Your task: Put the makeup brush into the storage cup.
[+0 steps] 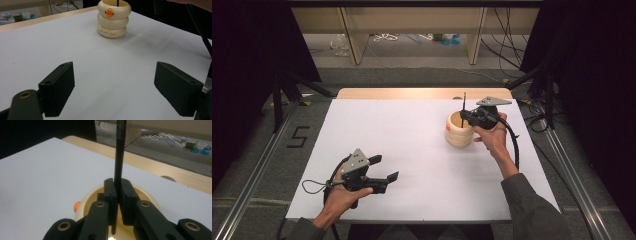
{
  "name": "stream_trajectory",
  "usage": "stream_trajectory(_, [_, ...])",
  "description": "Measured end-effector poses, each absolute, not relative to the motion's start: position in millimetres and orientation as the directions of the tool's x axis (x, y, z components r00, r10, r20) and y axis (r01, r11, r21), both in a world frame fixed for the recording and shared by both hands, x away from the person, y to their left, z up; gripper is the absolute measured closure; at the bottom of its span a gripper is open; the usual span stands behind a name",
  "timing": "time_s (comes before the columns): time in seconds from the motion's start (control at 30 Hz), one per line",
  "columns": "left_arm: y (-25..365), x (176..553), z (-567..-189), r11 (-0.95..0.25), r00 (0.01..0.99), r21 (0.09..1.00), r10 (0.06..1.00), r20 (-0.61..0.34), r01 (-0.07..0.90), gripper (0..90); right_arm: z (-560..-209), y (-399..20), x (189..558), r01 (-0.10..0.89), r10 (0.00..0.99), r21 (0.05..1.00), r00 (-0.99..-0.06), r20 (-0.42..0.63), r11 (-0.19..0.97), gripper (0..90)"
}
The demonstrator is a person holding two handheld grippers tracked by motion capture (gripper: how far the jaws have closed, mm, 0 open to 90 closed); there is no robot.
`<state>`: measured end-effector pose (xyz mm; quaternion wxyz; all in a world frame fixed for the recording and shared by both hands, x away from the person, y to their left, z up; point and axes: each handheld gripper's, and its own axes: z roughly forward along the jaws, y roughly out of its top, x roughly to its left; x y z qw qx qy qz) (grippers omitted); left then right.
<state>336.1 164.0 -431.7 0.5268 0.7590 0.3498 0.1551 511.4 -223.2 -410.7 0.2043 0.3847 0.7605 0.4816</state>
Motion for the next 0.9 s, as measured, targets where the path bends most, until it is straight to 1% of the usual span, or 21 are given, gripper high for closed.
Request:
stream_trajectory(0.03, [164.2, 336.7, -432.1, -0.207, 0.713, 0.909, 0.690, -0.126, 0.361, 16.2, -412.0, -224.6, 511.7, 0.382, 0.786, 0.891, -0.617, 0.048, 0.246, 85.4])
stream_trajectory(0.7, [164.0, 336.6, -432.4, -0.195, 0.710, 0.908, 0.690, -0.142, 0.371, 16.2, -421.2, -228.5, 506.7, 0.410, 0.791, 0.880, -0.608, 0.067, 0.241, 84.1])
stream_trajectory(0.73, [164.5, 336.4, -431.9, -0.196, 0.707, 0.908, 0.693, -0.139, 0.371, 16.2, -420.8, -229.0, 506.6, 0.406, 0.795, 0.883, -0.603, 0.063, 0.237, 82.1])
stream_trajectory(0.77, [164.5, 336.4, -431.9, -0.196, 0.707, 0.908, 0.693, -0.139, 0.371, 16.2, -420.8, -229.0, 506.6, 0.406, 0.795, 0.883, -0.603, 0.063, 0.237, 82.1])
stream_trajectory(0.8, [164.8, 336.4, -431.9, -0.194, 0.706, 0.907, 0.694, -0.141, 0.373, 16.2, -419.5, -230.1, 505.5, 0.423, 0.797, 0.873, -0.600, 0.069, 0.243, 76.8])
stream_trajectory(0.83, [165.1, 336.5, -431.8, -0.194, 0.706, 0.907, 0.693, -0.142, 0.373, 16.2, -419.5, -230.1, 505.5, 0.423, 0.797, 0.873, -0.600, 0.069, 0.243, 76.8])
stream_trajectory(0.9, [166.1, 337.1, -431.2, -0.202, 0.712, 0.910, 0.690, -0.130, 0.362, 16.2, -418.7, -231.7, 503.7, 0.419, 0.811, 0.872, -0.583, 0.046, 0.252, 67.5])
